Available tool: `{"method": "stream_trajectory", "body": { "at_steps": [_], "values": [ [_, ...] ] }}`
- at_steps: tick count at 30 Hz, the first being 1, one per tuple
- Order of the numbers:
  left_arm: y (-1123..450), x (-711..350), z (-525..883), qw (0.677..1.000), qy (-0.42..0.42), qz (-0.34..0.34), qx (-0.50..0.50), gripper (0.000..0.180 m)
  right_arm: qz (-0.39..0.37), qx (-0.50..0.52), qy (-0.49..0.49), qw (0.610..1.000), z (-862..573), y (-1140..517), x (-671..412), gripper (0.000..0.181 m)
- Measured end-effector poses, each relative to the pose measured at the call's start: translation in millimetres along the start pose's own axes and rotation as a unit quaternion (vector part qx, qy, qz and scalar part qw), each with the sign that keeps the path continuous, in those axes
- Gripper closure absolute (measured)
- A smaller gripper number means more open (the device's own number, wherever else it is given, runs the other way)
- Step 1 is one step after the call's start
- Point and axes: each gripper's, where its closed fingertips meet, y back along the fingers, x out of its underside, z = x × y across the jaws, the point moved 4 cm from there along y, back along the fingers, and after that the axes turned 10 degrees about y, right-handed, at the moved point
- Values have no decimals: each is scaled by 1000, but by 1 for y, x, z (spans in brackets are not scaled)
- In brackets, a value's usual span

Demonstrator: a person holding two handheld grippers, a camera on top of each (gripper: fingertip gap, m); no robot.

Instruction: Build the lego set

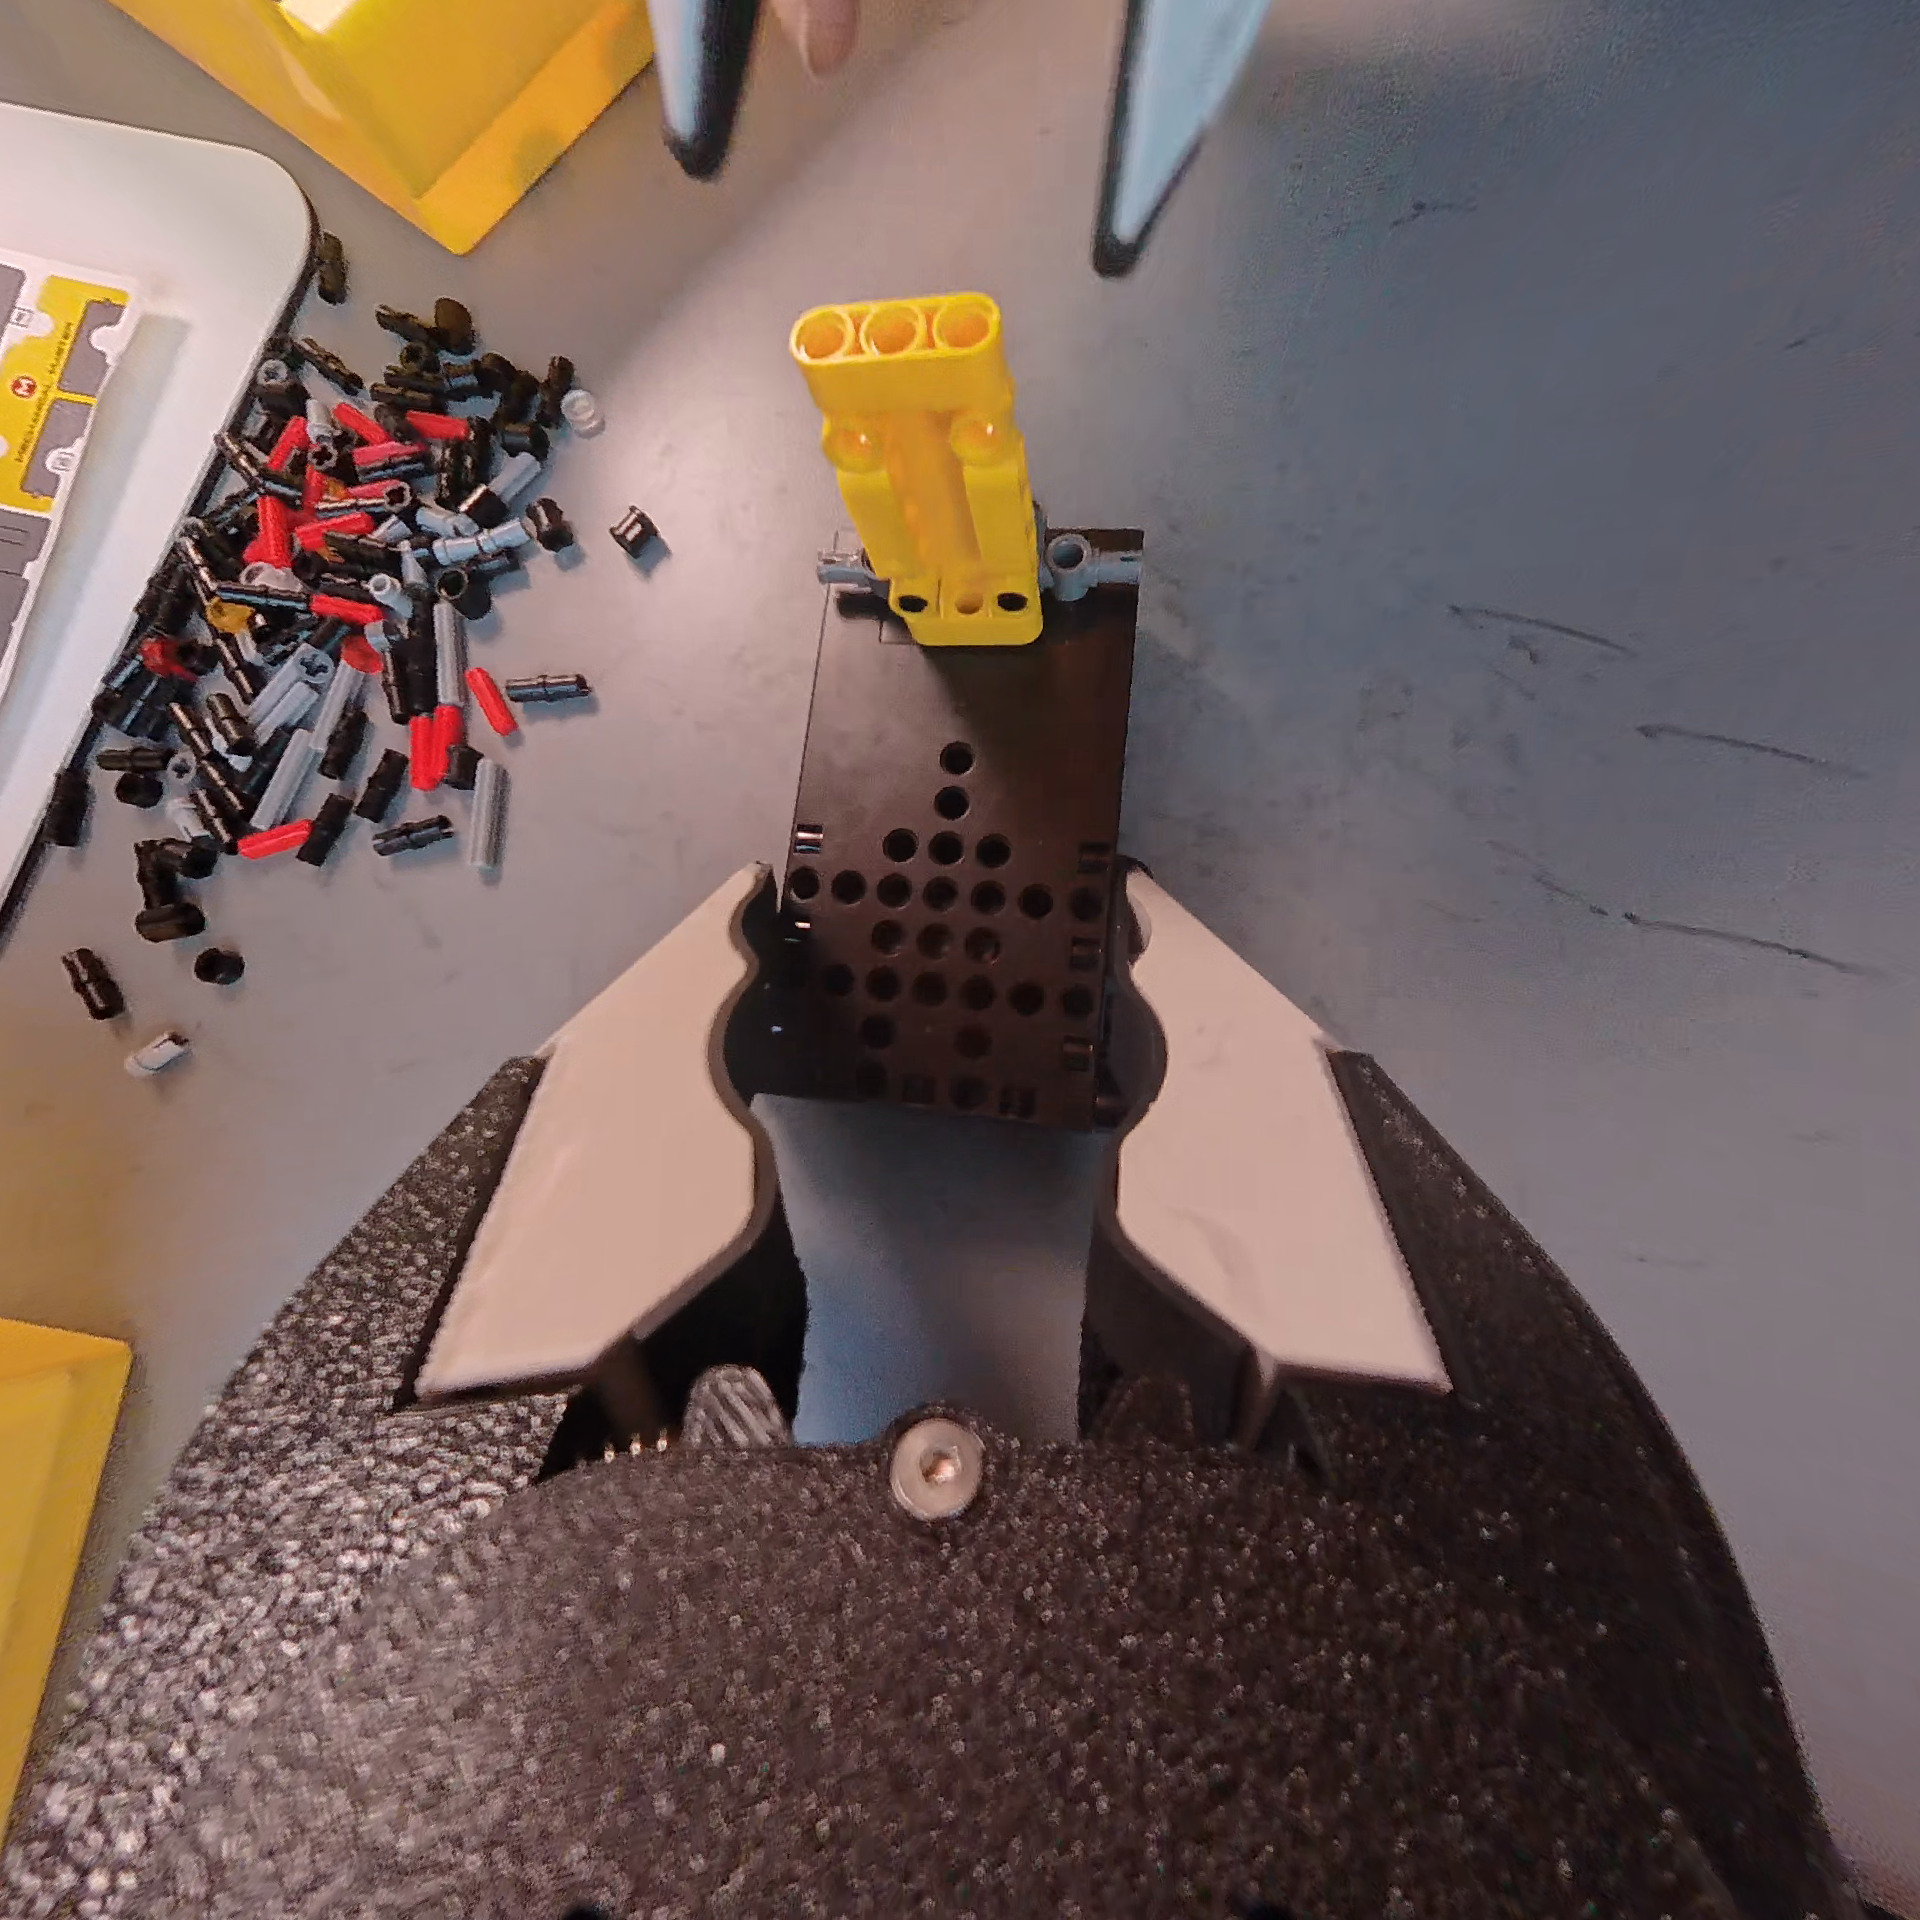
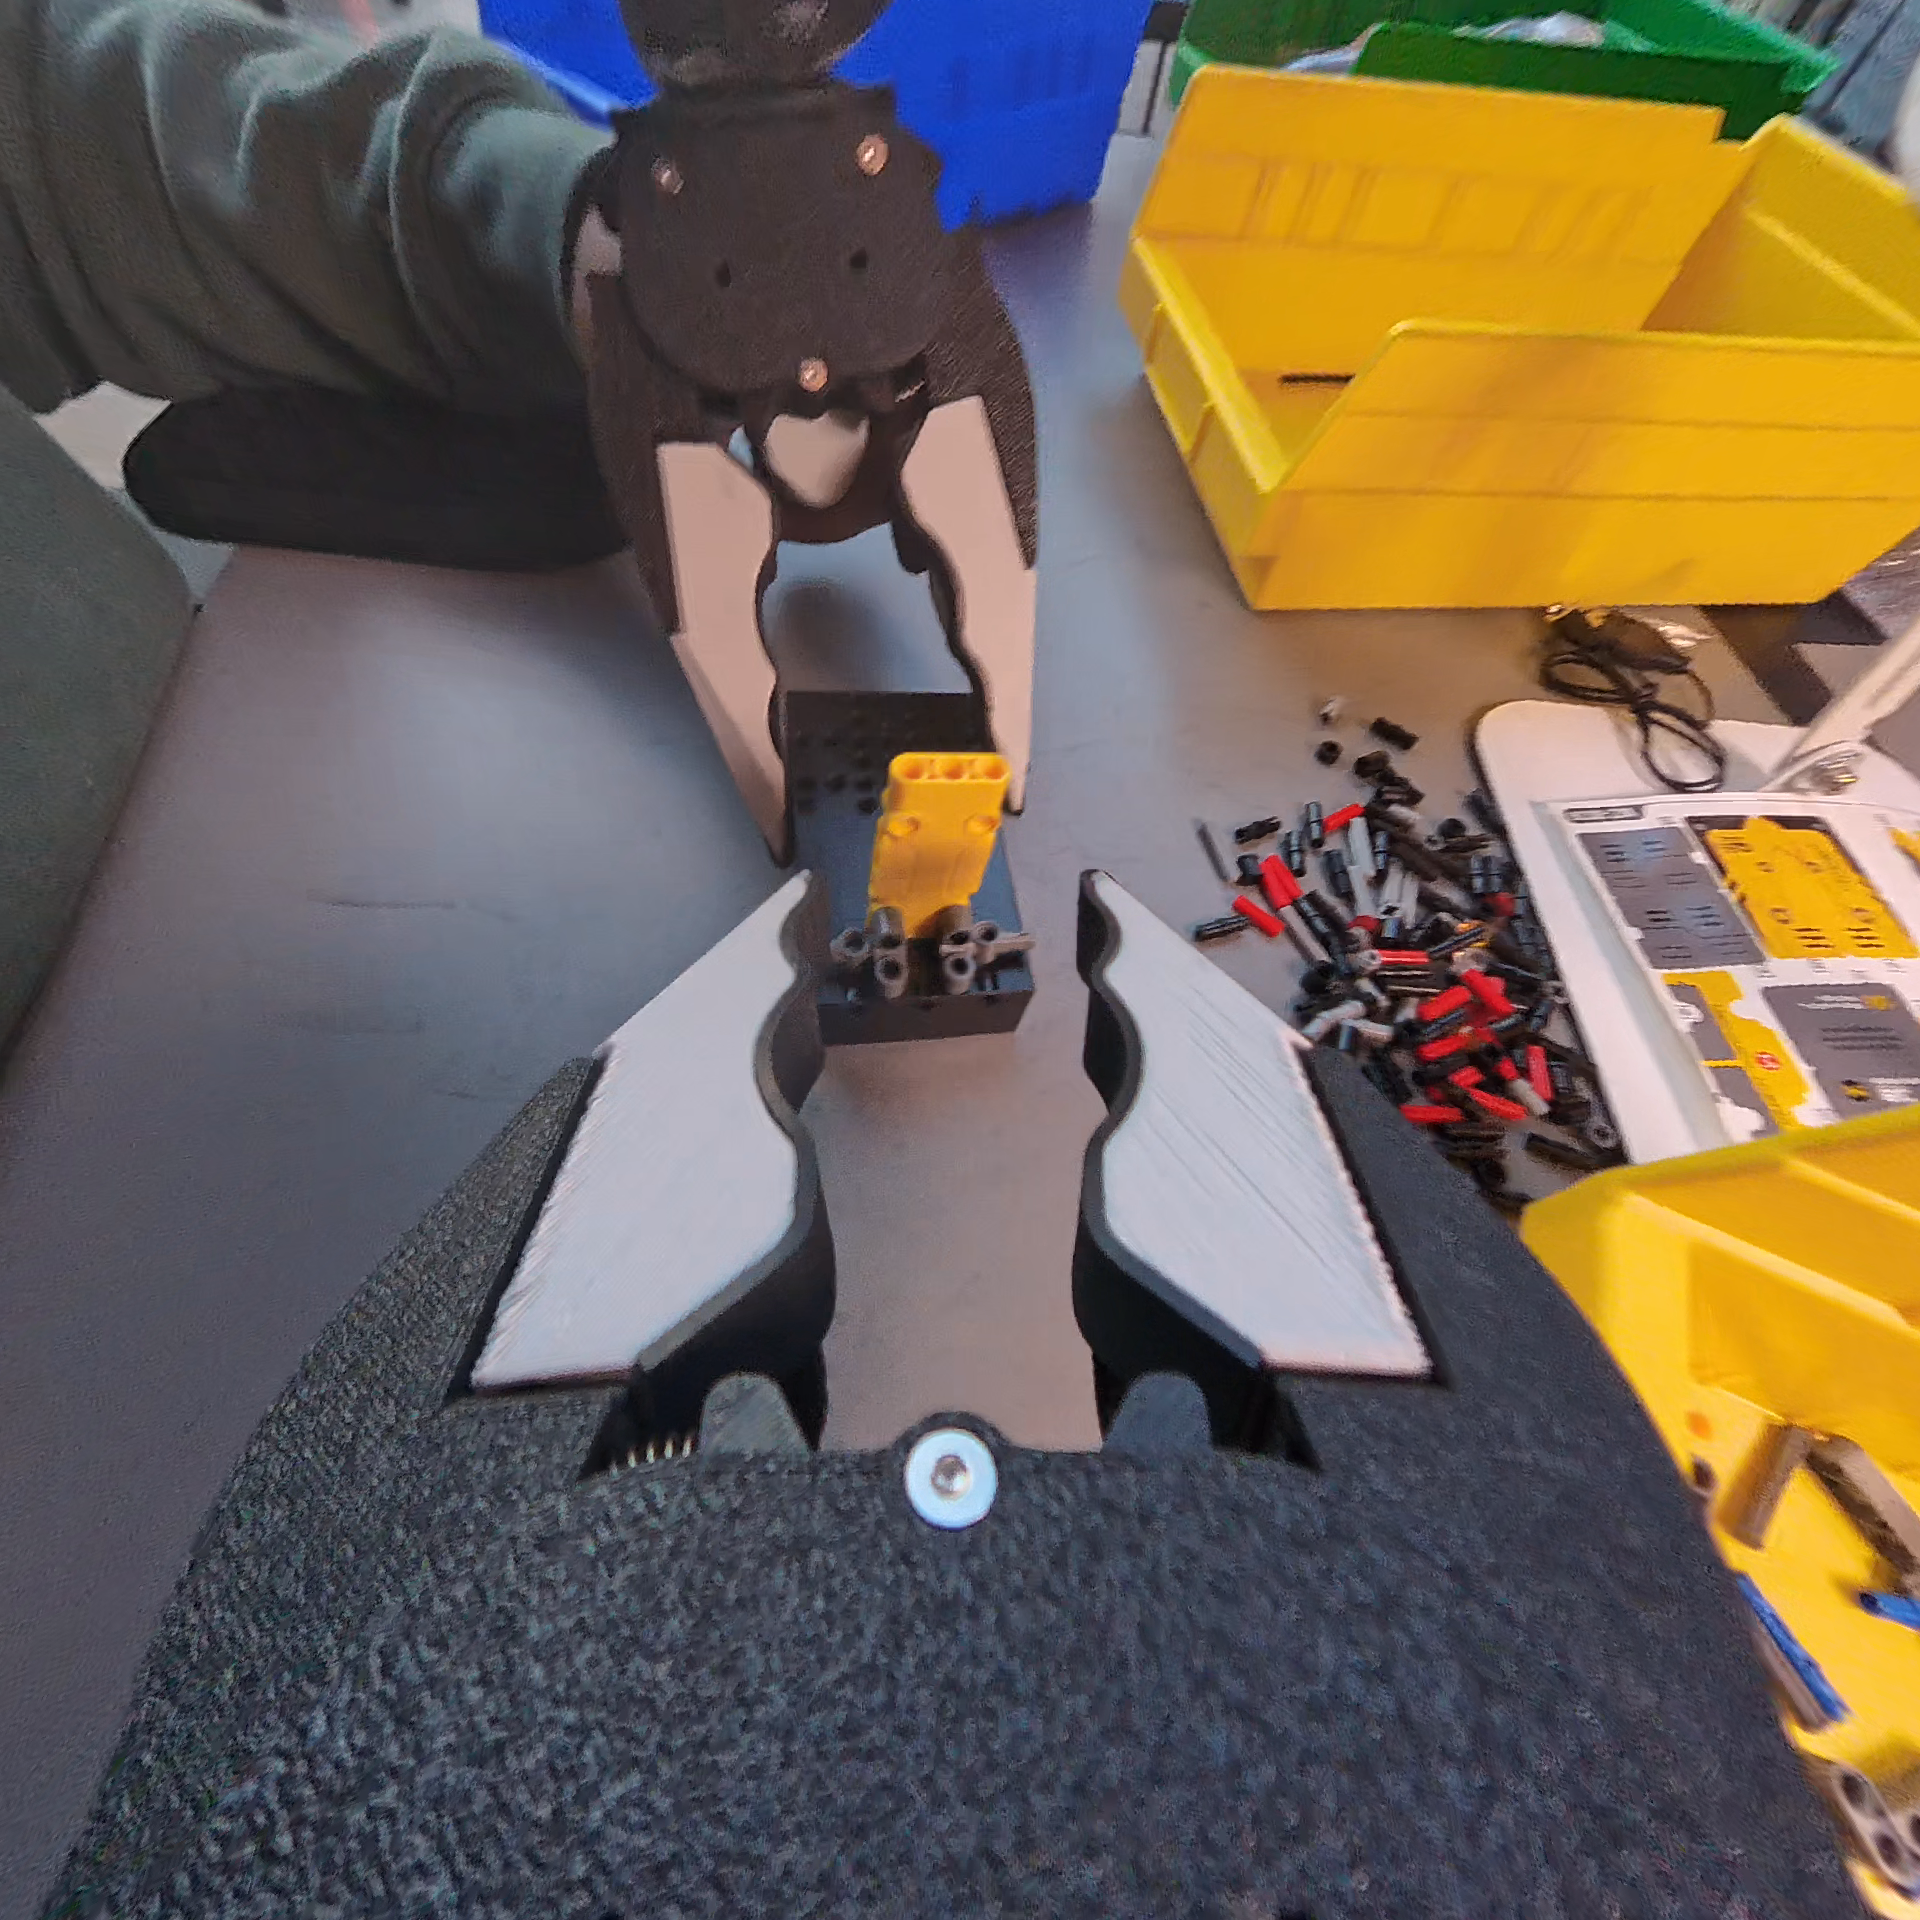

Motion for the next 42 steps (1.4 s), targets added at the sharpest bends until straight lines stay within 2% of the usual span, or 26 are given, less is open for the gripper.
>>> {"method": "stream_trajectory", "body": {
  "at_steps": [8,16,29,37,42],
  "values": [
    [-1,2,-3,999,-24,-16,-22,116,10,83,-10,996,-48,-2,-33,147],
    [0,3,-4,999,-24,-37,-23,117,54,51,1,997,-86,-38,-101,148],
    [-1,2,-5,998,-34,-46,-21,117,216,58,45,974,-116,-54,-102,144],
    [-1,2,-7,997,-40,-50,-32,117,191,74,43,978,-117,-50,-118,142],
    [-3,0,-8,998,-50,-46,-1,117,155,86,-13,984,-112,-29,-99,138]
  ]
}}
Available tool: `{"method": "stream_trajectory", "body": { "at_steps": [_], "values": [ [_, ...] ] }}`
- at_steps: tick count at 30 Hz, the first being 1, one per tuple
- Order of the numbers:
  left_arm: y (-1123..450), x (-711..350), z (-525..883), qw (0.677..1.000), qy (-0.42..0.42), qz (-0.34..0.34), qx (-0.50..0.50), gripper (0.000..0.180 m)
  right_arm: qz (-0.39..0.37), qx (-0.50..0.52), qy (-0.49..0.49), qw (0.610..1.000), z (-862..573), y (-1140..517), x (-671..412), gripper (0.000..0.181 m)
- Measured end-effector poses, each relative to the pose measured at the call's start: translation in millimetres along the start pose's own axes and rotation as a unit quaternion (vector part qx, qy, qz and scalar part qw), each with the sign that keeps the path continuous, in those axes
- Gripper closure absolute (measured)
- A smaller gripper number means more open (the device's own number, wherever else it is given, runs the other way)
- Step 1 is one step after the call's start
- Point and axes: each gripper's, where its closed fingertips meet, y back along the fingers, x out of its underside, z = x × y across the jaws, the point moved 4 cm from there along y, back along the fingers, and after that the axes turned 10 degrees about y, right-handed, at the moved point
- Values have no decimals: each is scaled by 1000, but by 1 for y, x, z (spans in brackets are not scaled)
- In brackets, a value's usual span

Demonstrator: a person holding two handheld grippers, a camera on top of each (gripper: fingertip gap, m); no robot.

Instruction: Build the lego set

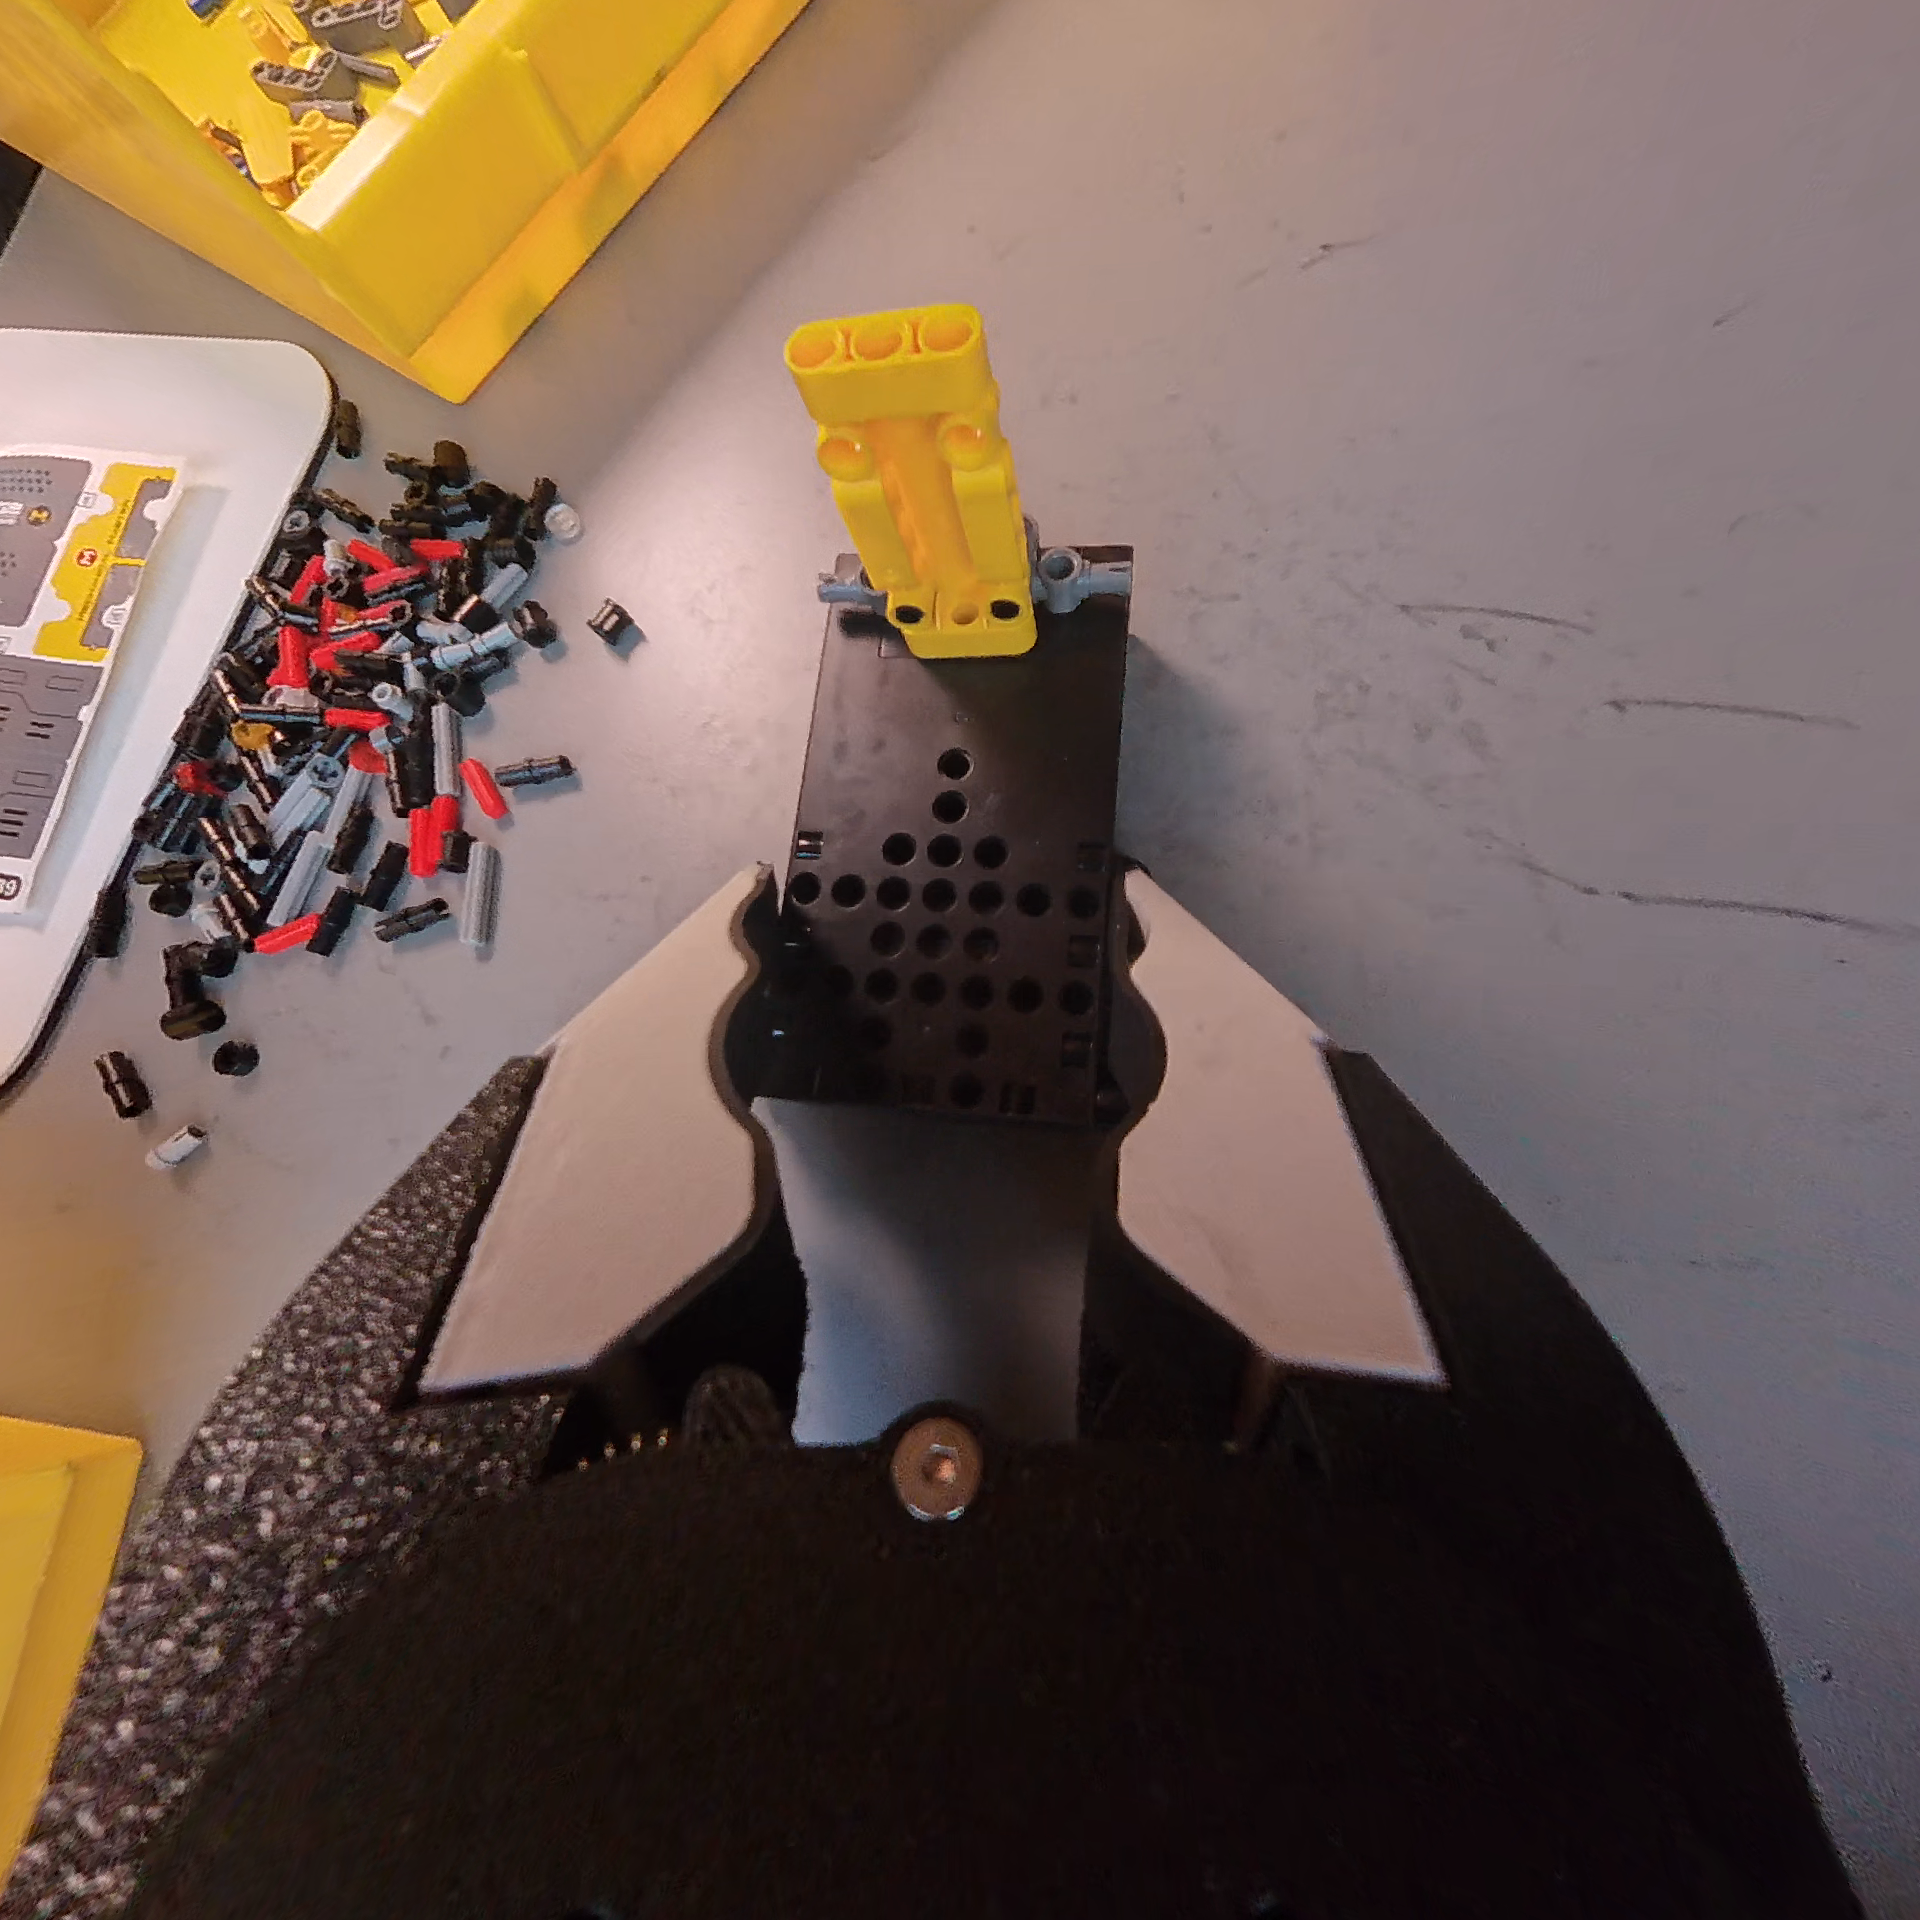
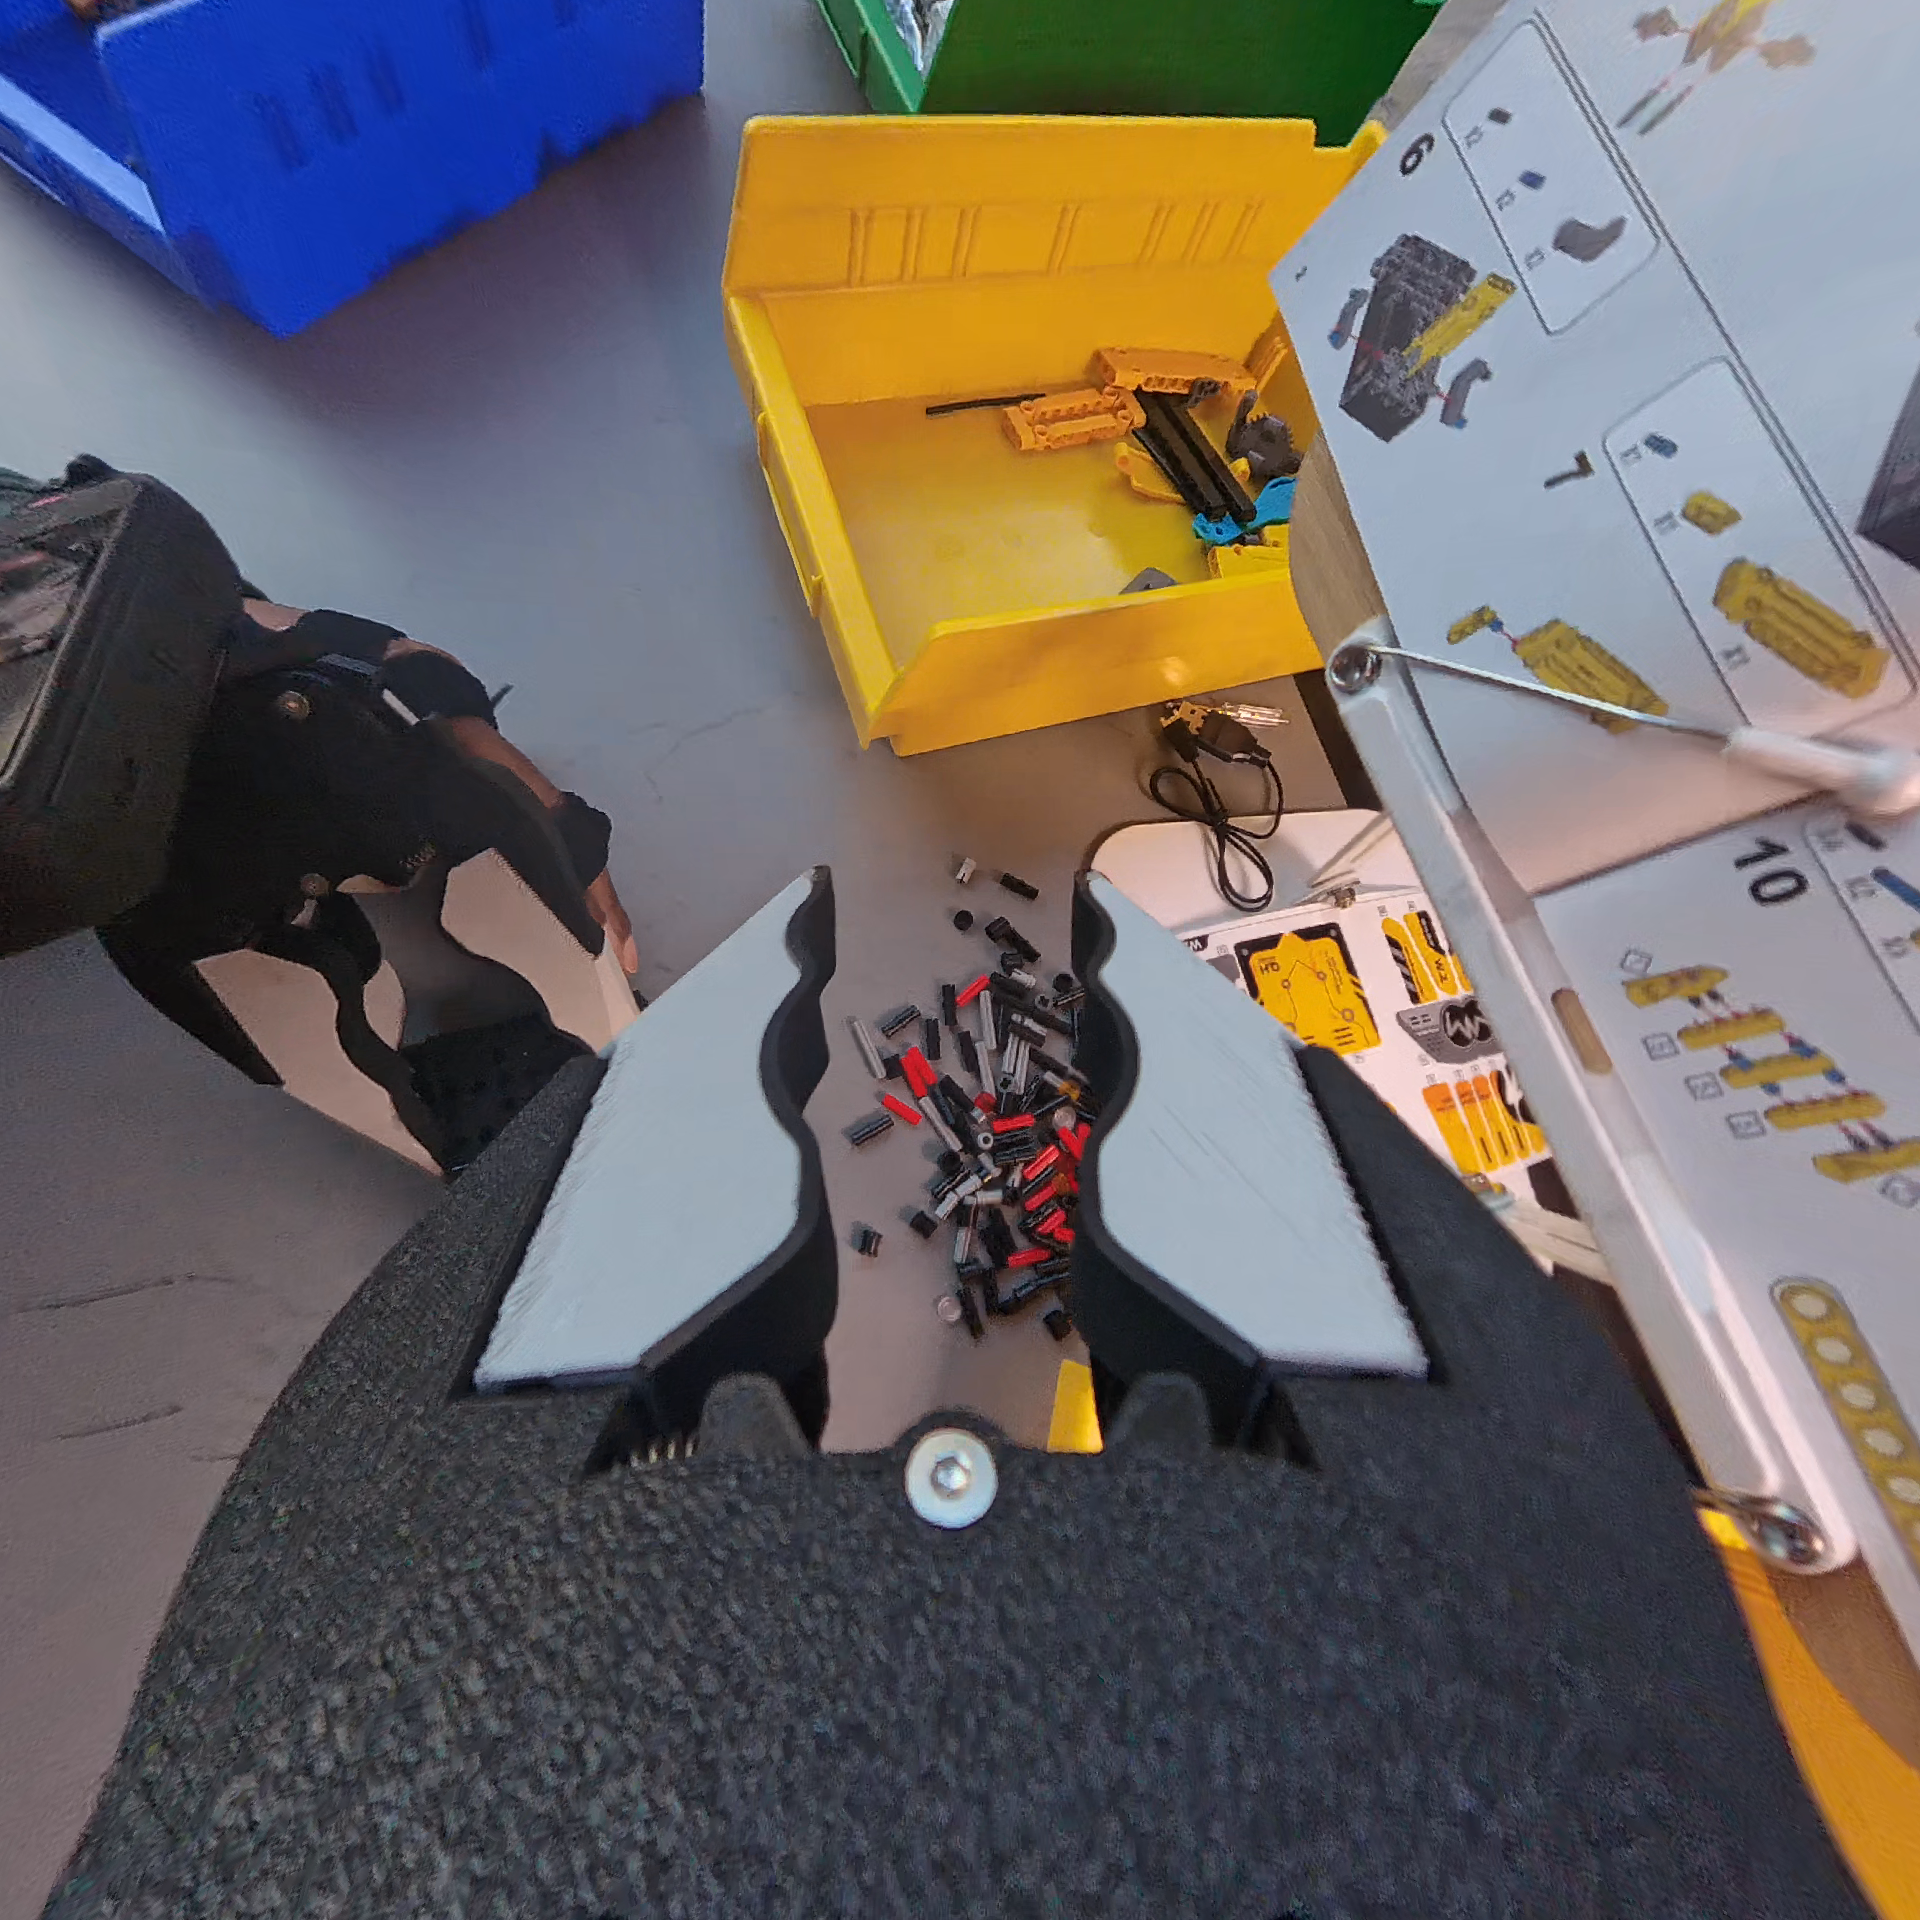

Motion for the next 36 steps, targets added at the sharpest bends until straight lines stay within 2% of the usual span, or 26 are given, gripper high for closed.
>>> {"method": "stream_trajectory", "body": {
  "at_steps": [9,18,28,31,36],
  "values": [
    [-4,-3,7,999,-34,-6,17,117,-178,53,-115,976,16,39,38,135],
    [5,-2,9,998,-49,-28,-1,117,-235,16,-109,966,62,29,89,133],
    [33,7,26,995,-32,-57,-69,132,-224,-58,-40,972,90,20,104,135],
    [34,3,26,995,-22,-75,-67,135,-189,-90,-7,978,103,13,113,133],
    [29,4,19,996,-27,-67,-50,135,-145,-118,13,982,116,0,125,134]
  ]
}}
